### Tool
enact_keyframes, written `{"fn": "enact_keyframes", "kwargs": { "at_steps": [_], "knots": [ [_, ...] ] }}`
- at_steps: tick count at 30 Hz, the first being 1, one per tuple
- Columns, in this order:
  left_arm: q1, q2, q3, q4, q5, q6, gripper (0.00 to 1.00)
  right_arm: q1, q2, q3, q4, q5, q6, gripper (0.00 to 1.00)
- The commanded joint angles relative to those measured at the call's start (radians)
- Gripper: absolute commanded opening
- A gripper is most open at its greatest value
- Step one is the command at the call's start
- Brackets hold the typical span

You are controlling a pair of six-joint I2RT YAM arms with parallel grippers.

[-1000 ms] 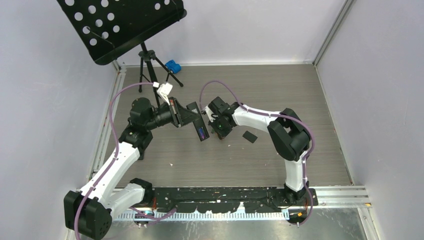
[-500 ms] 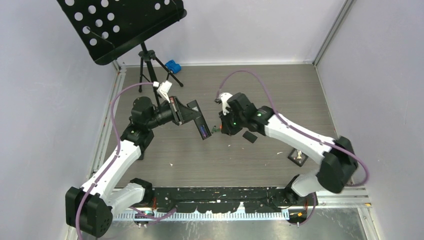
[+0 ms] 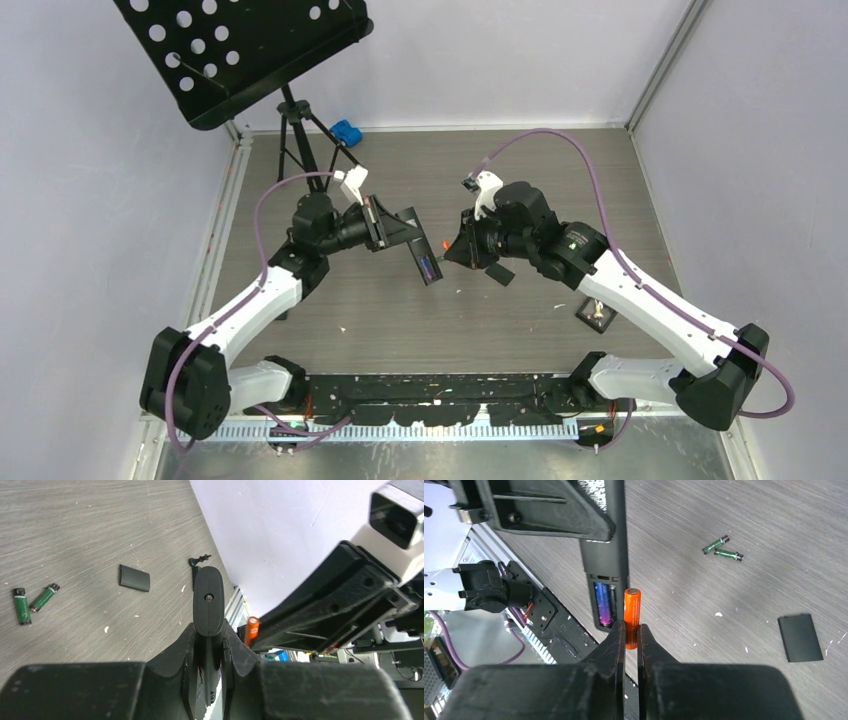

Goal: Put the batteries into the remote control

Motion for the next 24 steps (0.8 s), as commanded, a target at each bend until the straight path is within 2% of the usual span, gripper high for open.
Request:
{"fn": "enact_keyframes", "kwargs": {
  "at_steps": [1,9,24],
  "knots": [
    [-0.002,0.035,-0.01,0.113,-0.028,-0.075,0.0,0.004,0.013,0.082,-0.077,-0.028,0.036,0.1],
    [-0.002,0.09,-0.013,0.113,-0.039,-0.156,0.0,0.047,0.088,0.149,-0.144,-0.023,0.005,0.11],
    [-0.002,0.11,-0.013,0.136,-0.015,-0.215,0.0,0.083,0.191,0.196,-0.193,0.121,-0.004,0.16]
  ]
}}
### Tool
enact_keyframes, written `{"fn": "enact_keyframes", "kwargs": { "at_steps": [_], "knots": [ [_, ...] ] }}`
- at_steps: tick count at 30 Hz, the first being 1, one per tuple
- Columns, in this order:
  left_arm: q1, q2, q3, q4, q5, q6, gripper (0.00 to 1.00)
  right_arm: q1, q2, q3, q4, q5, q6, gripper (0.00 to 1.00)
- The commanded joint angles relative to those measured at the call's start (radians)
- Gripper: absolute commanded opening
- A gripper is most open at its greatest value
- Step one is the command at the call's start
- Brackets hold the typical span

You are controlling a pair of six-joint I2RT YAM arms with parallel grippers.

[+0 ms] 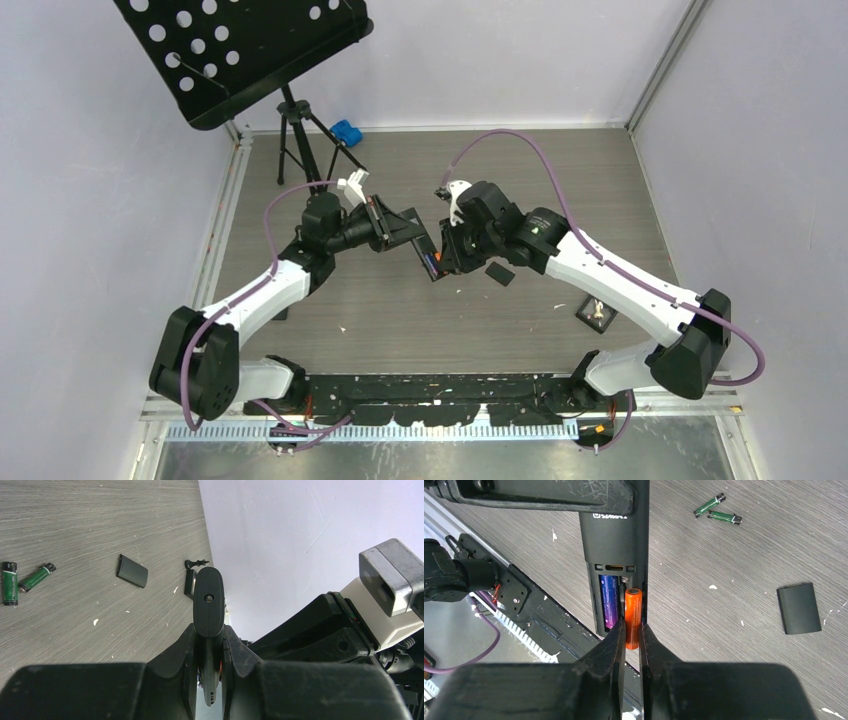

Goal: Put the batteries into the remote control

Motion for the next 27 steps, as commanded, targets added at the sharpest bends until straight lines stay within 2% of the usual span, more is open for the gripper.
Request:
{"fn": "enact_keyframes", "kwargs": {
  "at_steps": [1,18,27],
  "knots": [
    [0.0,-0.004,0.002,0.071,0.019,-0.028,0.0,0.01,0.003,0.059,-0.009,0.049,-0.013,0.17],
    [0.001,0.019,0.001,0.098,0.023,-0.06,0.0,0.021,0.001,0.055,-0.005,0.013,-0.023,0.23],
    [0.001,0.007,-0.001,0.095,0.024,-0.071,0.0,0.021,-0.016,0.051,0.009,0.06,0.017,0.44]
  ]
}}
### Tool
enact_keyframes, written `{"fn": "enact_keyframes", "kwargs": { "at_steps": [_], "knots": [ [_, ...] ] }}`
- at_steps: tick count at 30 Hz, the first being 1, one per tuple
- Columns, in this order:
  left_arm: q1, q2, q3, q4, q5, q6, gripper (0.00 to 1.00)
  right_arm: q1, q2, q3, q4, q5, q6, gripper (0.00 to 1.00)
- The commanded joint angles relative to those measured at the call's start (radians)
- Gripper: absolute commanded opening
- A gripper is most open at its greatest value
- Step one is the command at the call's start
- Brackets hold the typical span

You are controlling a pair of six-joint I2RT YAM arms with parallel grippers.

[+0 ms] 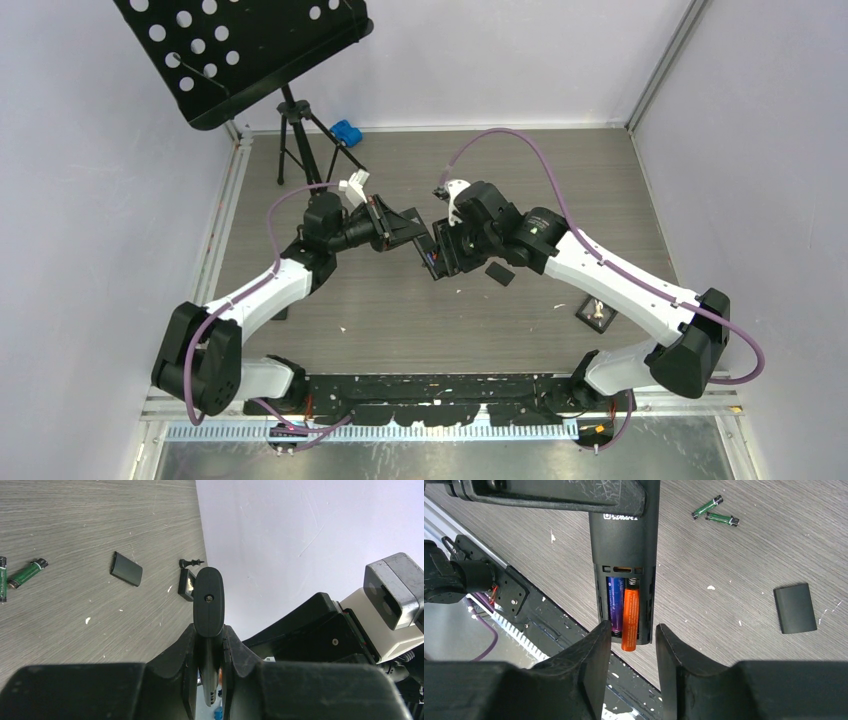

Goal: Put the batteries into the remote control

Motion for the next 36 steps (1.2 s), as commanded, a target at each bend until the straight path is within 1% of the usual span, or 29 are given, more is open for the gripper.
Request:
{"fn": "enact_keyframes", "kwargs": {
  "at_steps": [1,3,6,8,11,12,15,19,22,23,26,31,33,36],
  "knots": [
    [0.001,-0.017,-0.001,0.071,0.019,-0.02,0.0,0.006,-0.034,0.026,0.035,0.033,0.026,0.46],
    [0.001,-0.019,-0.001,0.072,0.019,-0.031,0.0,0.005,-0.066,0.012,0.063,0.042,0.048,0.51],
    [0.002,-0.026,-0.004,0.083,0.016,-0.059,0.0,0.006,-0.137,-0.029,0.138,0.058,0.097,0.62],
    [0.004,-0.027,-0.005,0.107,0.012,-0.093,0.0,0.005,-0.193,-0.065,0.192,0.114,0.143,0.68],
    [0.004,-0.029,-0.011,0.161,0.01,-0.175,0.0,0.005,-0.293,-0.146,0.3,0.184,0.243,0.76],
    [0.004,-0.027,-0.014,0.181,0.005,-0.224,0.0,0.004,-0.329,-0.18,0.344,0.209,0.295,0.79],
    [0.004,-0.02,-0.035,0.276,-0.014,-0.355,0.0,0.005,-0.427,-0.28,0.458,0.272,0.417,0.81],
    [0.006,0.002,-0.071,0.461,-0.057,-0.528,0.0,0.005,-0.527,-0.383,0.562,0.339,0.556,0.83],
    [0.004,0.003,-0.075,0.522,-0.083,-0.596,0.0,0.005,-0.562,-0.445,0.626,0.341,0.64,0.83],
    [0.004,-0.001,-0.078,0.54,-0.092,-0.607,0.0,0.004,-0.567,-0.457,0.642,0.335,0.661,0.83],
    [0.004,-0.014,-0.061,0.519,-0.083,-0.607,0.0,0.005,-0.559,-0.474,0.678,0.303,0.717,0.84],
    [0.004,-0.028,-0.054,0.495,-0.083,-0.602,0.0,0.005,-0.538,-0.51,0.754,0.274,0.771,0.84],
    [0.004,-0.026,-0.053,0.494,-0.081,-0.601,0.0,0.005,-0.529,-0.525,0.816,0.26,0.787,0.83],
    [0.004,-0.025,-0.053,0.493,-0.083,-0.604,0.0,0.005,-0.51,-0.527,0.838,0.243,0.8,0.81]
  ]
}}
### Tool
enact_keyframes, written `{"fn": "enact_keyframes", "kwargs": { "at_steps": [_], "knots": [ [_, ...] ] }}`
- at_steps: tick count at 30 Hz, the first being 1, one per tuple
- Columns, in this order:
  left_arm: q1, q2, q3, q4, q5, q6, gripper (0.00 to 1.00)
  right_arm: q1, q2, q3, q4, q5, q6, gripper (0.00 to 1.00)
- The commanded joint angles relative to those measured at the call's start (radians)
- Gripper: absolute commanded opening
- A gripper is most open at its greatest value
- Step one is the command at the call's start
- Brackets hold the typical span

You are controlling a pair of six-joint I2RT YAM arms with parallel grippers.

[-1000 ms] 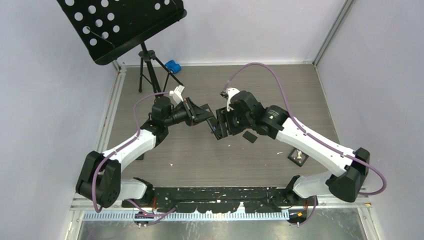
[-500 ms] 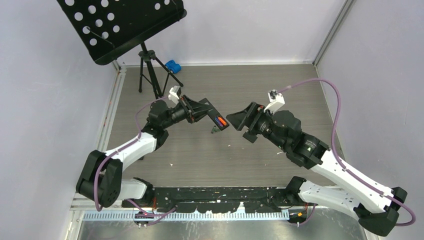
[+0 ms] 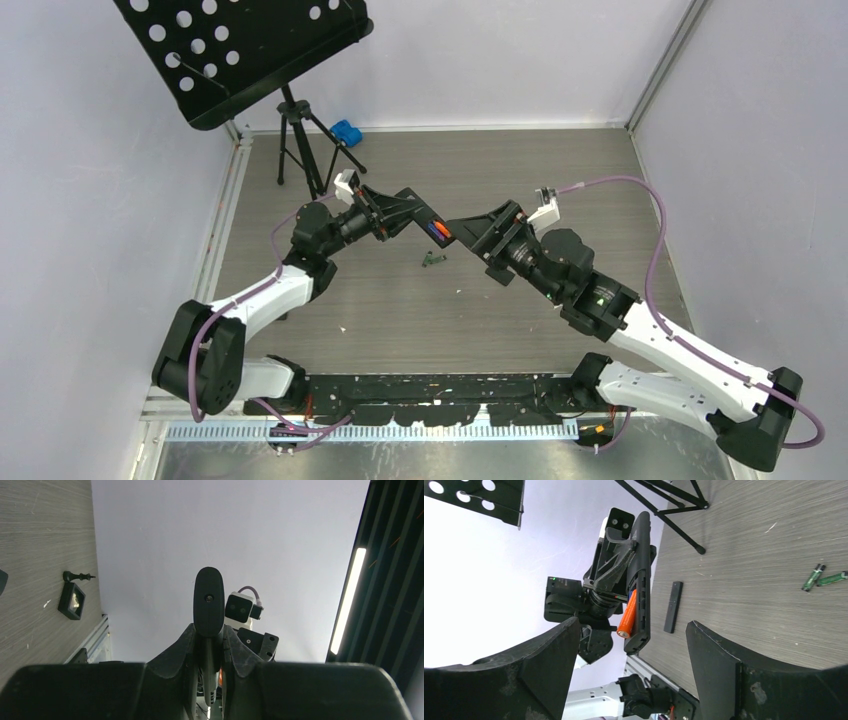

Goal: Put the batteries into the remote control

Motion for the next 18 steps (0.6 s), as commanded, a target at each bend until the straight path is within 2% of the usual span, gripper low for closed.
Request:
{"fn": "enact_keyframes", "kwargs": {
  "at_steps": [1,4,10,18],
  "knots": [
    [0.003,-0.03,0.025,0.069,-0.009,-0.02,0.0,0.004,0.024,-0.007,0.137,-0.024,0.06,0.8],
    [0.003,-0.031,0.023,0.073,-0.011,-0.026,0.0,0.004,0.041,-0.006,0.137,-0.031,0.073,0.75],
    [0.003,-0.039,0.023,0.075,-0.007,-0.032,0.0,0.003,0.068,-0.004,0.153,-0.035,0.091,0.6],
    [0.003,-0.053,0.01,0.078,-0.003,-0.038,0.0,0.003,0.097,-0.004,0.172,-0.033,0.108,0.47]
  ]
}}
